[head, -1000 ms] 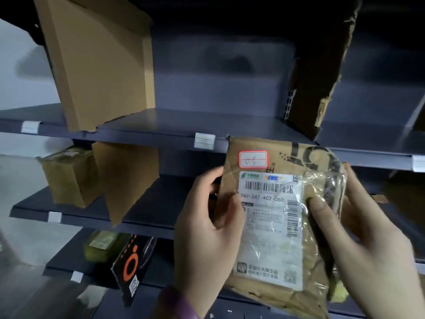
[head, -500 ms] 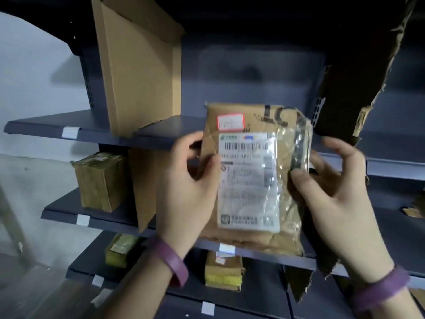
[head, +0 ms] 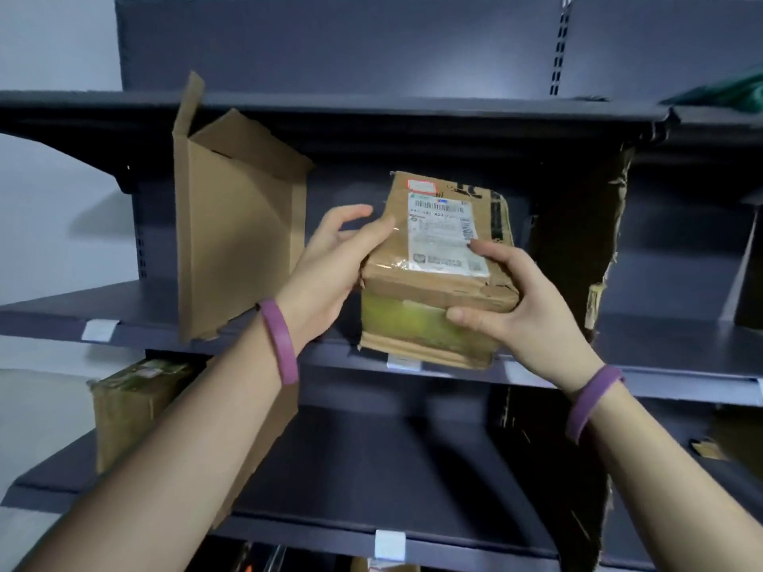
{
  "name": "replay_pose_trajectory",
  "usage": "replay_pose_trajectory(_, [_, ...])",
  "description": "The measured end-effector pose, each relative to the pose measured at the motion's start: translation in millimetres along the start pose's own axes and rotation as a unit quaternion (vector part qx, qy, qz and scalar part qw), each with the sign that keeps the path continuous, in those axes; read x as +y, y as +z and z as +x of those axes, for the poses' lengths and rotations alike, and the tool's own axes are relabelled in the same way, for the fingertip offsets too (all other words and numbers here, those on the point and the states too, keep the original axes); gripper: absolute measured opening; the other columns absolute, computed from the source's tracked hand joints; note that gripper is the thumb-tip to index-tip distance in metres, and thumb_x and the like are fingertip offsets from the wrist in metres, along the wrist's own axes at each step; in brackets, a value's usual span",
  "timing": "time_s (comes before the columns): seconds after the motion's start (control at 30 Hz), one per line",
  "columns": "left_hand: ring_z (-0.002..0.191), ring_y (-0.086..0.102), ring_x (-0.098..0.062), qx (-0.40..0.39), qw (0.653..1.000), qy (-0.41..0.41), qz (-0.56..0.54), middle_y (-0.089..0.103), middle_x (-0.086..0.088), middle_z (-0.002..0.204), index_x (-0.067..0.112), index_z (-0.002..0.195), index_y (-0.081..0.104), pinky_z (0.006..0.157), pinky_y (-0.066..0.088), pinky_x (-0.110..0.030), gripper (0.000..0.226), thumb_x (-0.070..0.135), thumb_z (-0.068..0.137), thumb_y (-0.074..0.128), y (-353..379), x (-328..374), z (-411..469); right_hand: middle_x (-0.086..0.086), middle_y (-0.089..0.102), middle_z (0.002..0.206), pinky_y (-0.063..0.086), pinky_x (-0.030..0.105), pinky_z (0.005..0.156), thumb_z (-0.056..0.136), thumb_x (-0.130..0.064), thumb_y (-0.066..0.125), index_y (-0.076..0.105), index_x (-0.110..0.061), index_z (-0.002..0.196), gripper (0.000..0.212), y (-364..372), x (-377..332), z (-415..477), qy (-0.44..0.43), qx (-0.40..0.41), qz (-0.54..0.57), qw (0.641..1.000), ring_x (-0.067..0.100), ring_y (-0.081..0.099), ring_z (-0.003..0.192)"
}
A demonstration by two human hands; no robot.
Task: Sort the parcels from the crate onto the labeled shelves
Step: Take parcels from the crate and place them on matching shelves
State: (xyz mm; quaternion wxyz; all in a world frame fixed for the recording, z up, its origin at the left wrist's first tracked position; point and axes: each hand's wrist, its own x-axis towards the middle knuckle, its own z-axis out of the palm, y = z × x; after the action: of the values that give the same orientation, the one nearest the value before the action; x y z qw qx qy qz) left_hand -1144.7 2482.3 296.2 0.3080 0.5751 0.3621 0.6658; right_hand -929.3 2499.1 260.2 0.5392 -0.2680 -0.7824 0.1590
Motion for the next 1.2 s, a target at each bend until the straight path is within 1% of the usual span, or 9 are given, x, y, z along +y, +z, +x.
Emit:
replay_pose_trajectory(0.17, [0.112, 0.060, -0.004, -0.128, 0.982, 0.025, 0.137, 0.056, 0.011, 0.129, 0.047, 0.126, 0.050, 0.103, 0.044, -0.033, 0.067, 0.048, 0.067, 0.080, -6, -13, 12, -0.001, 0.068, 0.109, 0.055, 0.022, 0.083, 0.066, -0.036, 0.081, 0.060, -0.022, 0.120, 0.060, 2, 10, 28, 0.061, 0.065, 0.053, 0.995, 0.002, 0.066, 0.091])
replay_pose_trajectory(0.27, [0.114, 0.054, 0.004, -0.102, 0.980, 0.034, 0.169, 0.053, 0.015, 0.132, 0.046, 0.141, 0.033, 0.102, 0.045, -0.025, 0.082, 0.028, 0.076, 0.079, -4, -27, 24, -0.007, 0.064, 0.110, 0.051, 0.020, 0.083, 0.074, -0.038, 0.080, 0.050, -0.028, 0.120, 0.056, 15, 27, 44, 0.089, 0.116, 0.033, 0.989, 0.001, 0.064, 0.090])
replay_pose_trajectory(0.43, [0.138, 0.032, -0.012, -0.056, 0.976, 0.021, 0.208, 0.035, 0.006, 0.151, 0.038, 0.147, 0.024, 0.111, 0.029, -0.028, 0.079, 0.028, 0.084, 0.071, 2, -67, 47, 0.003, 0.059, 0.096, 0.040, 0.026, 0.061, 0.073, -0.061, 0.072, 0.042, -0.041, 0.106, 0.049, 33, 63, 64, 0.156, 0.117, 0.012, 0.981, 0.014, 0.054, 0.067])
replay_pose_trajectory(0.57, [0.131, 0.043, -0.013, -0.041, 0.964, 0.067, 0.252, 0.044, 0.006, 0.144, 0.036, 0.144, 0.032, 0.106, 0.034, -0.024, 0.073, 0.018, 0.084, 0.069, 6, -93, 54, 0.001, 0.064, 0.107, 0.049, 0.036, 0.087, 0.087, -0.045, 0.066, 0.046, -0.032, 0.124, 0.044, 39, 81, 56, 0.151, 0.059, -0.092, 0.983, 0.026, 0.062, 0.099])
replay_pose_trajectory(0.73, [0.112, 0.051, -0.021, 0.043, 0.916, 0.137, 0.375, 0.040, 0.000, 0.127, 0.044, 0.137, 0.042, 0.098, 0.042, -0.033, 0.058, 0.021, 0.088, 0.064, 16, -109, 49, -0.008, 0.044, 0.148, 0.039, 0.037, 0.098, 0.093, -0.038, 0.059, 0.018, -0.049, 0.146, 0.068, 48, 89, 36, 0.099, 0.018, -0.193, 0.976, 0.028, 0.051, 0.125])
replay_pose_trajectory(0.8, [0.114, 0.050, -0.032, 0.033, 0.878, 0.141, 0.457, 0.036, -0.005, 0.132, 0.046, 0.140, 0.036, 0.095, 0.046, -0.045, 0.058, 0.028, 0.090, 0.060, 18, -110, 47, -0.006, 0.042, 0.148, 0.040, 0.039, 0.094, 0.096, -0.038, 0.054, 0.013, -0.049, 0.148, 0.067, 51, 92, 33, 0.076, 0.016, -0.232, 0.970, 0.030, 0.051, 0.124])
replay_pose_trajectory(0.93, [0.118, 0.050, -0.042, -0.025, 0.829, 0.080, 0.553, 0.028, -0.009, 0.146, 0.057, 0.143, 0.008, 0.095, 0.047, -0.047, 0.081, 0.036, 0.088, 0.064, 16, -109, 52, 0.007, 0.051, 0.135, 0.045, 0.046, 0.090, 0.097, -0.045, 0.048, 0.006, -0.052, 0.146, 0.065, 54, 99, 45, 0.103, 0.000, -0.309, 0.945, 0.041, 0.057, 0.110])
replay_pose_trajectory(1.03, [0.110, 0.056, -0.042, -0.014, 0.831, 0.085, 0.549, 0.047, -0.012, 0.130, 0.055, 0.143, 0.015, 0.090, 0.047, -0.044, 0.079, 0.024, 0.089, 0.064, 15, -109, 57, 0.014, 0.056, 0.120, 0.045, 0.045, 0.085, 0.098, -0.044, 0.046, 0.006, -0.050, 0.146, 0.064, 58, 99, 50, 0.122, 0.001, -0.335, 0.934, 0.043, 0.058, 0.102])
replay_pose_trajectory(1.2, [0.109, 0.058, -0.039, -0.020, 0.852, 0.073, 0.519, 0.049, -0.012, 0.127, 0.052, 0.142, 0.023, 0.092, 0.046, -0.041, 0.078, 0.018, 0.087, 0.065, 15, -109, 59, 0.016, 0.058, 0.110, 0.043, 0.043, 0.079, 0.098, -0.041, 0.047, 0.008, -0.046, 0.148, 0.064, 61, 98, 51, 0.130, -0.005, -0.326, 0.936, 0.043, 0.059, 0.097])
